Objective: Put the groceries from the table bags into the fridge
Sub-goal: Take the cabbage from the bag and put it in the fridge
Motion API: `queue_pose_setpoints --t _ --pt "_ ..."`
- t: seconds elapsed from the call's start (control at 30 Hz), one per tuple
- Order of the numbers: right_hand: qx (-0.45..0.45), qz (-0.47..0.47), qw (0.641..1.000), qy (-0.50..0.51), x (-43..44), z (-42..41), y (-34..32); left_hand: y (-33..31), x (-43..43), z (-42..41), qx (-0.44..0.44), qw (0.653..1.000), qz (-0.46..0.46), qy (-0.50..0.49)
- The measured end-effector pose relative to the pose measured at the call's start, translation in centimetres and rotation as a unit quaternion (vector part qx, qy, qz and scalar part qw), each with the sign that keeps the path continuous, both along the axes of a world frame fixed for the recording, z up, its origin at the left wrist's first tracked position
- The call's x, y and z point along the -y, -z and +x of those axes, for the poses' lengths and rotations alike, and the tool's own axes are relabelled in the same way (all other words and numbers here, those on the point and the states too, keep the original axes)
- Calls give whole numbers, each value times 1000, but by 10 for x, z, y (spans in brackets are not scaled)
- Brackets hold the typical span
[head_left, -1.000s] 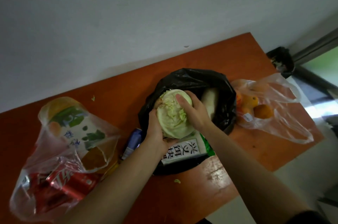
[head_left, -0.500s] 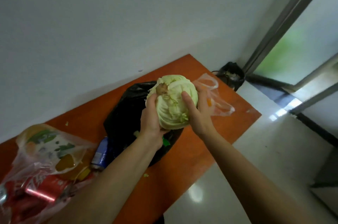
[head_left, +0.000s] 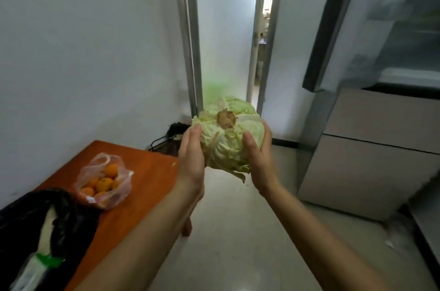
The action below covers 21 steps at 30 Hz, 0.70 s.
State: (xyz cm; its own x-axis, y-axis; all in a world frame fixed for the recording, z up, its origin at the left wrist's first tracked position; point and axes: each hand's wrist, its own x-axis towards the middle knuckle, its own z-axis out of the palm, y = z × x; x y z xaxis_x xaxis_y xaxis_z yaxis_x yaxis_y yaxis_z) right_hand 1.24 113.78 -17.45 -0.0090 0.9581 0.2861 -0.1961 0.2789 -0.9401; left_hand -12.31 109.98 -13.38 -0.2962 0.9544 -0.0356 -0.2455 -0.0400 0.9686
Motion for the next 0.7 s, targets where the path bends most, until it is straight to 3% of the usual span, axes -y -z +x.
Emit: queue_pose_setpoints --t 0.23,0.43,0.7 --pt "-42 40 987 147 -36 172 -7 -13 -74 172 -12 988 49 147" --pt "-16 41 961 274 -105 312 -6 -7 -172 311 2 964 72 257" --pt "-6 61 920 387 -190 462 -53 -44 -293 477 31 924 86 371"
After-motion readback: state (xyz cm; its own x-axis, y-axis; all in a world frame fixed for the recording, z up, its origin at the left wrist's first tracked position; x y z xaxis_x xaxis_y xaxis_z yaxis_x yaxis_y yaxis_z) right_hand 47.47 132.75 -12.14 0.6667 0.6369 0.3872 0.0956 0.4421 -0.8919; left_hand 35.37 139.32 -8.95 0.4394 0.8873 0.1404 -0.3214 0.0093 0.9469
